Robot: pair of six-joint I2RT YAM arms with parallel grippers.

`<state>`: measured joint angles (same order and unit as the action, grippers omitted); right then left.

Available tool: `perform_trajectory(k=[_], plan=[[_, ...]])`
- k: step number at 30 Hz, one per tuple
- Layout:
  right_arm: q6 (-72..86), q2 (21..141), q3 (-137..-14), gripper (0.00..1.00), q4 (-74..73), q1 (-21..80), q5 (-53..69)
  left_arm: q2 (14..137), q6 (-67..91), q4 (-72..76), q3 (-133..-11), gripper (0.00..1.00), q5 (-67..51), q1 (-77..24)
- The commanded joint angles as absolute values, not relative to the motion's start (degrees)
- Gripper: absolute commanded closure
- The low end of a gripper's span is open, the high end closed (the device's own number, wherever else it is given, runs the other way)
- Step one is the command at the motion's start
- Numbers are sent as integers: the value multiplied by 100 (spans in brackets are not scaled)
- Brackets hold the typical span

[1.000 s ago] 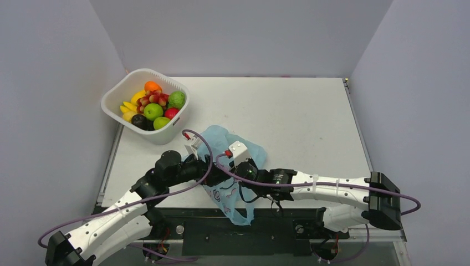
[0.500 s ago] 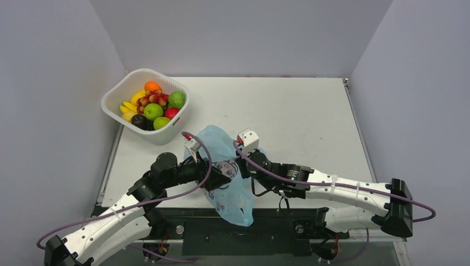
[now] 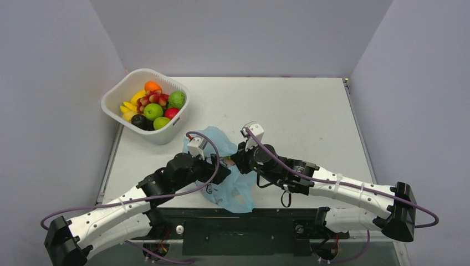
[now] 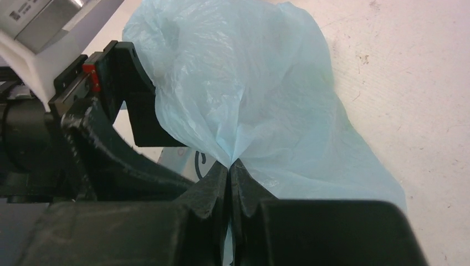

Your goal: Take the fake fruits out of the plastic bag

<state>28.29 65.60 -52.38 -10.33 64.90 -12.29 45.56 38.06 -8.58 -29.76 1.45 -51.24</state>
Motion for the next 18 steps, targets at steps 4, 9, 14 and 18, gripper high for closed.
perform_trajectory(k=[4,9,14,18], plan=[[3017,6247,-5059,100,-670,6453,-1103,4128,4696,-176,-2521,23,1447,-5137],[3001,6126,-5013,100,-857,6451,-1220,3859,4774,250,-2305,13,935,-5133],[2884,6005,-5137,100,-1255,6449,-1381,3725,4656,407,-2252,9,321,-5091],[2830,5939,-5186,100,-1564,6443,-1584,3543,4286,-30,-2424,7,7,-5081]])
